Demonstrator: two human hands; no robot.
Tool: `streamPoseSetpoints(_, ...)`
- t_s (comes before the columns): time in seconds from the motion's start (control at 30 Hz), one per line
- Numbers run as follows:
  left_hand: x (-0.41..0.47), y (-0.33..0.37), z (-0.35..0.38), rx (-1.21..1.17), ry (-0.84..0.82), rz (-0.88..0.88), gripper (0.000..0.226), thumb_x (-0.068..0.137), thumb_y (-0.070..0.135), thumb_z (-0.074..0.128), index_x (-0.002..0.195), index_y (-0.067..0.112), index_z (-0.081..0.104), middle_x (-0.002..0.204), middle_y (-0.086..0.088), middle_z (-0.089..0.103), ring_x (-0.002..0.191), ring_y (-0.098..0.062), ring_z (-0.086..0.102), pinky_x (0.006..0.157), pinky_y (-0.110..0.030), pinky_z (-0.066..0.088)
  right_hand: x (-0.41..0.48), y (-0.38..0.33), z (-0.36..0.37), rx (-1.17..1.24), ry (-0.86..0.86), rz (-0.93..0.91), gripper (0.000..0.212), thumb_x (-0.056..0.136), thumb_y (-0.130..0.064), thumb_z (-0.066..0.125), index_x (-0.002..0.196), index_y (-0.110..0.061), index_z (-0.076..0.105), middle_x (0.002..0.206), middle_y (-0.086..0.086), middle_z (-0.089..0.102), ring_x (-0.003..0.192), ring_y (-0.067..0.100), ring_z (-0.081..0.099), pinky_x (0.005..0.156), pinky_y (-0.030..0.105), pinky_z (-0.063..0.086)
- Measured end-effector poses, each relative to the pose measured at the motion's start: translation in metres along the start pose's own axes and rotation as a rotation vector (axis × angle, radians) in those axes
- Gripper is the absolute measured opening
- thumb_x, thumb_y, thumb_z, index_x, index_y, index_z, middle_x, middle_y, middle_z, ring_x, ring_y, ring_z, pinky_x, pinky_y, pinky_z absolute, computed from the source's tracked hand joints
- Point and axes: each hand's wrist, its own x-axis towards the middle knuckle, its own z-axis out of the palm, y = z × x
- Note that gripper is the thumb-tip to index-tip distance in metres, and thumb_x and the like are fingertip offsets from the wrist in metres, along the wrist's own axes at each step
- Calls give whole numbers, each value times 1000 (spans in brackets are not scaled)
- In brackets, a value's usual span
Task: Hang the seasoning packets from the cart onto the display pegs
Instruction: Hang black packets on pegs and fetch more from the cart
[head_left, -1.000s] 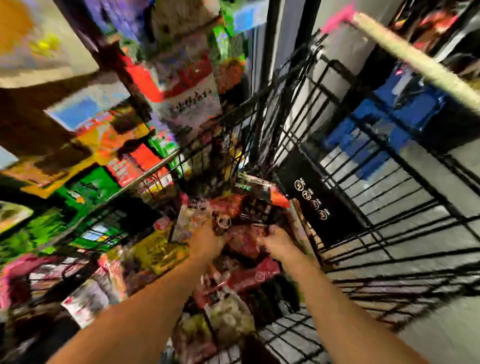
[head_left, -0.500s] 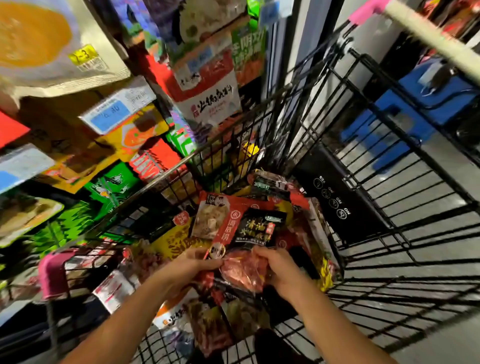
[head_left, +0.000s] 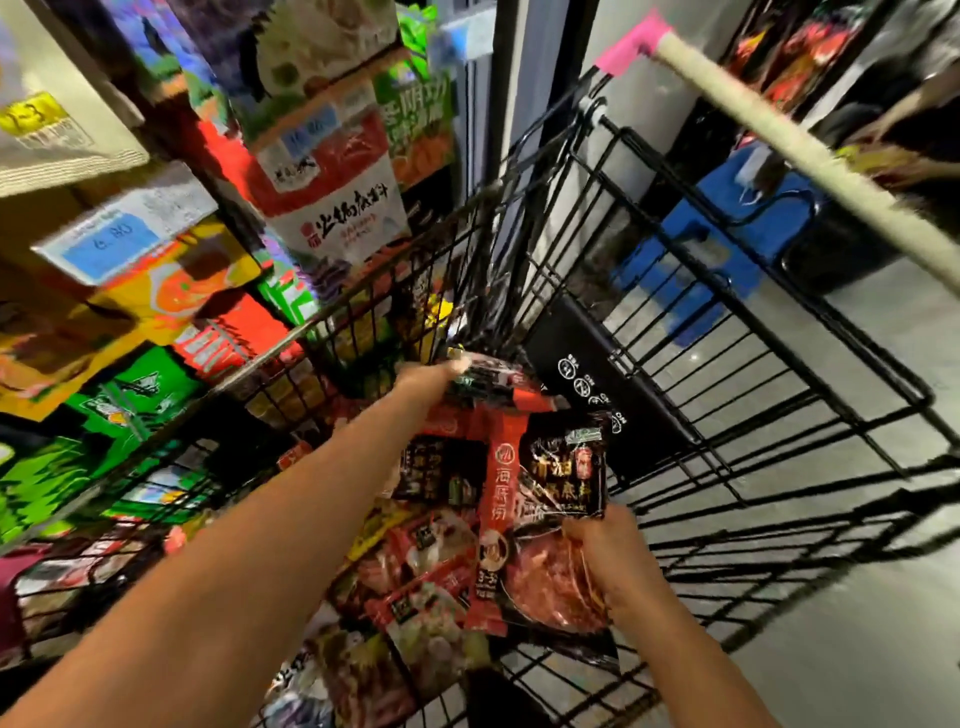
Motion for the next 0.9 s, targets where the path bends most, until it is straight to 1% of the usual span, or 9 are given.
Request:
streamPoseSetpoints(0.07, -18, 9, 17, 33, 39, 2, 51, 71, 16, 91, 107, 3, 58, 97, -18, 68, 86, -30, 68, 82, -52, 60, -5, -2, -14, -10, 40, -13, 21, 94, -3, 60, 94, -20, 71, 90, 11, 78, 86, 30, 75, 86, 48, 60)
streamPoseSetpoints(0.1, -22, 7, 20, 70, 77, -4, 45, 72, 6, 87, 105, 4, 56, 94, -16, 66, 85, -29, 67, 84, -52, 59, -5, -2, -20, -11, 55, -27, 22, 94, -2, 59, 94, -21, 72, 90, 11, 78, 87, 31, 75, 87, 51, 59)
streamPoseSetpoints(0.17, -24, -3, 8, 122, 120, -30, 53, 63, 5, 88, 107, -2, 60, 97, -17, 70, 90, -30, 70, 87, -51, 60, -5, -4, -26, -10, 64, -40, 23, 93, -3, 58, 98, -21, 72, 90, 10, 78, 86, 30, 75, 87, 52, 60)
streamPoseSetpoints(0.3, -37, -22, -44, 257, 163, -49, 38, 77, 0, 81, 111, 0, 65, 112, -17, 69, 103, -31, 66, 84, -42, 58, -8, -18, -29, -9, 74, -78, 23, 95, 1, 57, 97, -19, 68, 87, 7, 75, 83, 26, 72, 76, 37, 57)
streamPoseSetpoints(0.43, -70, -17, -108, 571, 0, 7, 35, 85, 7, 79, 118, 6, 70, 106, -10, 62, 114, -28, 58, 82, -33, 44, -5, -30, -21, -35, 36, -134, 24, 95, 1, 58, 95, -21, 66, 91, 8, 73, 85, 27, 71, 75, 34, 55)
streamPoseSetpoints(0.57, -72, -11, -140, 794, -190, 54, 28, 88, 18, 78, 115, 25, 72, 99, -3, 55, 95, -17, 47, 80, -30, 37, -3, -34, -1, -70, -24, -148, 24, 95, 1, 58, 96, -21, 64, 83, 0, 72, 74, 17, 70, 58, 25, 48)
streamPoseSetpoints(0.73, -55, 2, -132, 1044, -205, 166, 36, 89, 13, 73, 125, 11, 69, 111, -9, 61, 91, -18, 53, 63, -25, 41, 2, -25, 14, -141, -26, -116, 26, 93, 3, 59, 100, -21, 67, 91, 6, 75, 88, 28, 72, 82, 40, 57)
streamPoseSetpoints(0.8, -50, 13, -131, 1125, -270, 189, 39, 90, 9, 70, 129, 9, 67, 103, -6, 66, 80, -11, 54, 57, -18, 40, 3, -24, 14, -171, -13, -118, 30, 92, 2, 59, 105, -23, 69, 95, 4, 75, 93, 30, 71, 92, 46, 57)
streamPoseSetpoints(0.9, -49, 31, -133, 1203, -273, 234, 33, 85, 1, 68, 116, 9, 75, 81, 4, 66, 68, -6, 52, 55, -20, 40, 5, -25, 9, -148, -7, -95, 32, 93, 4, 56, 98, -26, 68, 93, 2, 73, 89, 27, 70, 79, 39, 56)
